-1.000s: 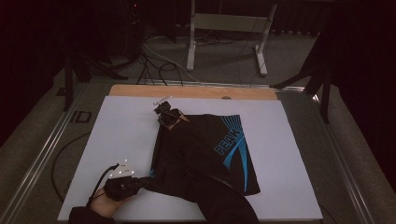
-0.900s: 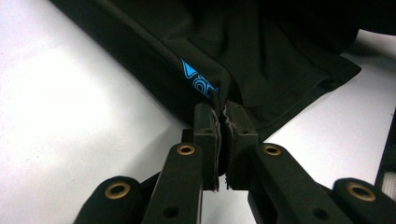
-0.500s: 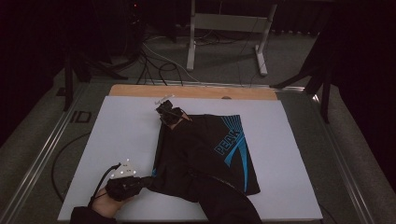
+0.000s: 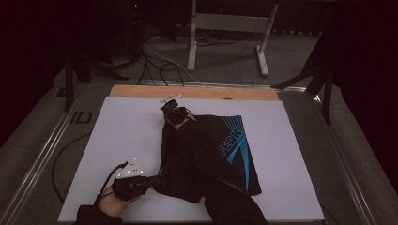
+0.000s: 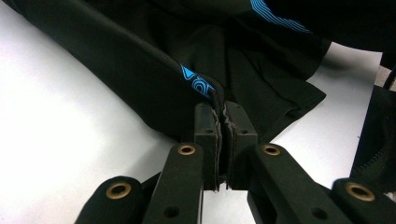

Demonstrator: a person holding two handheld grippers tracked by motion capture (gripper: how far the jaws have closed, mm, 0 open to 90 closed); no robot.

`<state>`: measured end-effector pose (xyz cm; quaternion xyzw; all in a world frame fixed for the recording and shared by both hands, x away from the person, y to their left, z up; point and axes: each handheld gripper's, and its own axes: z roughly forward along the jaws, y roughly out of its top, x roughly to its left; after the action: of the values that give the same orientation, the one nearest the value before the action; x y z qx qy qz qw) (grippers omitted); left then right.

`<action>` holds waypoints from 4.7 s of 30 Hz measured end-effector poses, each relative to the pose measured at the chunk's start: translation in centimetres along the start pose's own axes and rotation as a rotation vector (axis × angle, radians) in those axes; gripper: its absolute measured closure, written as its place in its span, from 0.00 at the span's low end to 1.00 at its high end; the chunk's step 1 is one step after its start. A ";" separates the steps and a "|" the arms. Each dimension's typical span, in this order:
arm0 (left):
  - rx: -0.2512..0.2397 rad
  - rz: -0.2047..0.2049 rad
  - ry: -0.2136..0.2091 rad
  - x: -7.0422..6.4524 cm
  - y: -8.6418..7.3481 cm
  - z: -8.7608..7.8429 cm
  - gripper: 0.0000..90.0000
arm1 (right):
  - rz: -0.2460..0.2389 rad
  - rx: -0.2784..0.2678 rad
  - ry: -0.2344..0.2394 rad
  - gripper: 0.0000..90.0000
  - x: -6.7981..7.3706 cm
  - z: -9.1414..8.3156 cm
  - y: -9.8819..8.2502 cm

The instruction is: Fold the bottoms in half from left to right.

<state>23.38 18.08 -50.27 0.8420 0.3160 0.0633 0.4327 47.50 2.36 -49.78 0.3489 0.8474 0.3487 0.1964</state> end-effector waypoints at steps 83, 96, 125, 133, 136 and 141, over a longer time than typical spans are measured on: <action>-0.005 0.194 -0.154 -5.7 8.4 4.2 0.96 | 0.077 -0.063 -0.076 0.94 -8.1 -9.8 -4.3; 0.017 0.231 -0.193 -6.9 9.9 6.3 0.96 | 0.087 -0.063 -0.100 0.94 -9.6 -10.9 -5.5; 0.041 0.310 -0.285 -10.6 13.3 13.0 0.96 | 0.154 -0.061 -0.184 0.94 -15.1 -14.6 -10.3; 0.045 0.316 -0.295 -11.4 13.8 15.2 0.96 | 0.164 -0.055 -0.196 0.94 -16.3 -14.6 -11.9; 0.048 0.320 -0.299 -11.8 14.1 15.9 0.96 | 0.177 -0.048 -0.200 0.94 -16.8 -14.4 -12.5; 0.065 0.314 -0.306 -12.0 14.0 17.2 0.96 | 0.177 -0.036 -0.209 0.94 -17.2 -14.1 -13.1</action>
<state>27.05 -6.78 -48.09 0.8942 0.1135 -0.0086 0.4329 45.05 -23.29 -48.17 0.4532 0.7819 0.3414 0.2583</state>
